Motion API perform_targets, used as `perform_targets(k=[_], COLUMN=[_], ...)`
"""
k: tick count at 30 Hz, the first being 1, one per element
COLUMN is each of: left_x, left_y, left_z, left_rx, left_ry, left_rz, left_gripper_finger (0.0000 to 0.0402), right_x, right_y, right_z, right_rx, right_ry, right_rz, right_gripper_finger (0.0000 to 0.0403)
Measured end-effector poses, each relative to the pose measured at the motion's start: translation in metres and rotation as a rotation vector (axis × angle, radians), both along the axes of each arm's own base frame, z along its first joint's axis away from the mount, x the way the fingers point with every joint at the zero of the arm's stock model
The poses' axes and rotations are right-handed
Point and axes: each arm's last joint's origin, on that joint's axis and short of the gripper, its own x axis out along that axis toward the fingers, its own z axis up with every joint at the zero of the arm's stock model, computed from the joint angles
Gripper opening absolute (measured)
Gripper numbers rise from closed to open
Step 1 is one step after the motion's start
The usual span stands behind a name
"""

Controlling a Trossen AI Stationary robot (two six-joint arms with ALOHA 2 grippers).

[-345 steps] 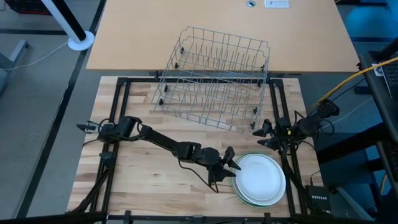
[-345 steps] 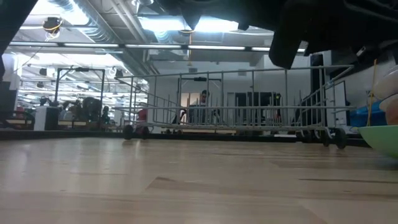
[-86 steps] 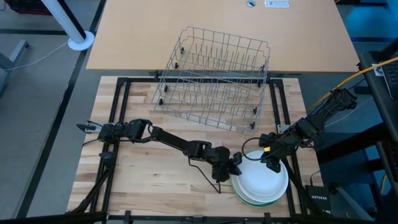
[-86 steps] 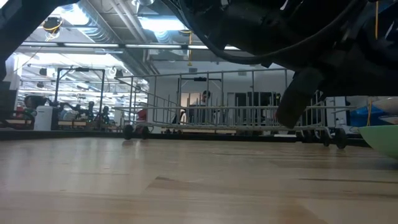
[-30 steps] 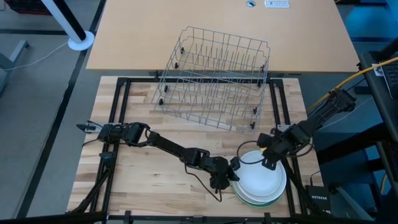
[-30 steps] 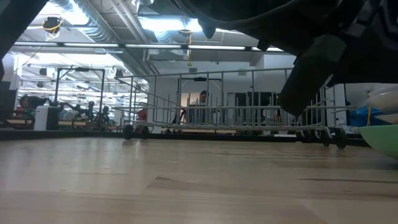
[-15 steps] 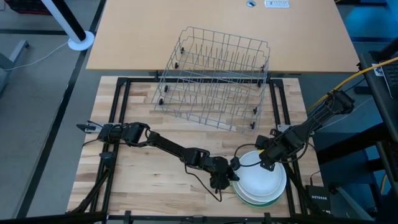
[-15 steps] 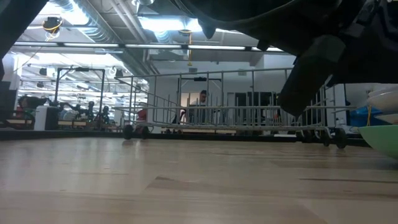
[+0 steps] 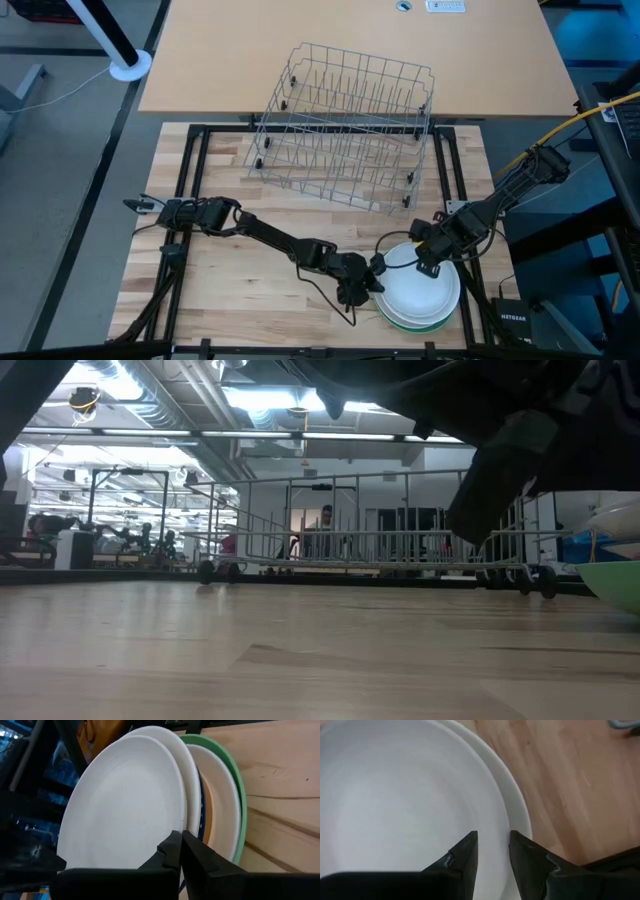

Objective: Sort dishes
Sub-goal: Put the white plate into the gray dishwasher rack

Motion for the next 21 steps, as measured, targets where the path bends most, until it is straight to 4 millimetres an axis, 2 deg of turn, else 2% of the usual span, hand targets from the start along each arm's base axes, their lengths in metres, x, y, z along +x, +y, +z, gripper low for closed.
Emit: perform_targets(k=[12, 21], left_x=[0.0, 0.001], left_y=[0.0, 0.003], left_z=[0.001, 0.001], left_rx=[-0.002, 0.007], left_ry=[-0.001, -0.001], left_rz=[-0.003, 0.019], left_gripper_finger=[0.0, 0.0001], right_x=[0.002, 0.014], right_y=[0.002, 0.011], right_z=[0.0, 0.005], right_rx=[0.038, 0.134], right_ry=[-0.016, -0.142], right_rz=[-0.02, -0.014], right_gripper_finger=[0.0112, 0.0112])
